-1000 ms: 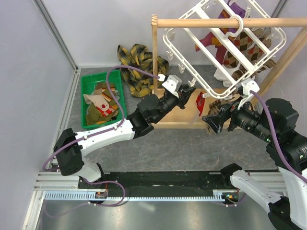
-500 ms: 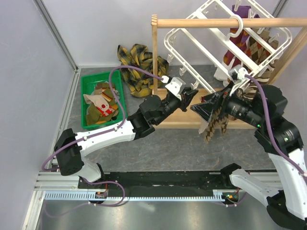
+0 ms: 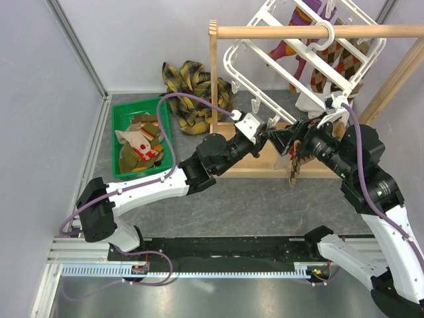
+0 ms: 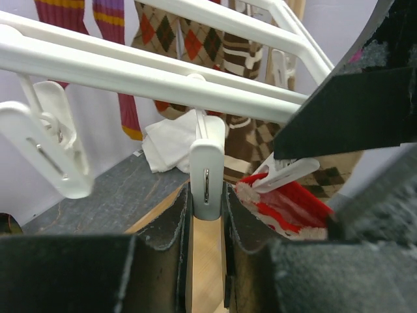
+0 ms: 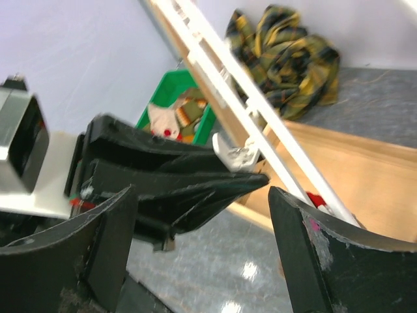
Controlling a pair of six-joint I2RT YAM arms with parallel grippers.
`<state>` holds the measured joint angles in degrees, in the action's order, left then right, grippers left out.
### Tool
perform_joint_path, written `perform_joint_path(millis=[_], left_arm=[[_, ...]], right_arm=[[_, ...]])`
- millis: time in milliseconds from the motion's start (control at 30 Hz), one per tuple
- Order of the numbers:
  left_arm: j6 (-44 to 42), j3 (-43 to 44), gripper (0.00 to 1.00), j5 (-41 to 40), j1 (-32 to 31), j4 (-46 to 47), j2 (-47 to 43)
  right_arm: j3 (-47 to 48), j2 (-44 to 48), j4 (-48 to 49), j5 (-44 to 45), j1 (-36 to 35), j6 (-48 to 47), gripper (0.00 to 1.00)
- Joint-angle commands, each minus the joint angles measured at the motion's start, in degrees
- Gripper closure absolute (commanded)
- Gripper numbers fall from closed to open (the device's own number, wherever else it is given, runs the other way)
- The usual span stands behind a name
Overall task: Clip the socks to the hanger
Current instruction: Open the clamp at the hanger.
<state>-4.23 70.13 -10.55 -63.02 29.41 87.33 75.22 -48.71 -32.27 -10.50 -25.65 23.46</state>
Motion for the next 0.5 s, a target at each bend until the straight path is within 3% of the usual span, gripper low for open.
perform_joint_path(millis=[0,467], left_arm=[[-4.03,-0.34,0.98,3.69,-2.54,-2.95,-0.14],[-7.02,3.79,0.98,7.12,-4.39,-5.06,2.58]], right_arm=[[-2.27,-0.25,6.78,13.22,0.95,0.09,0.13],[-5.17,-0.34,13.02,14.63,0.95,1.32,0.28]])
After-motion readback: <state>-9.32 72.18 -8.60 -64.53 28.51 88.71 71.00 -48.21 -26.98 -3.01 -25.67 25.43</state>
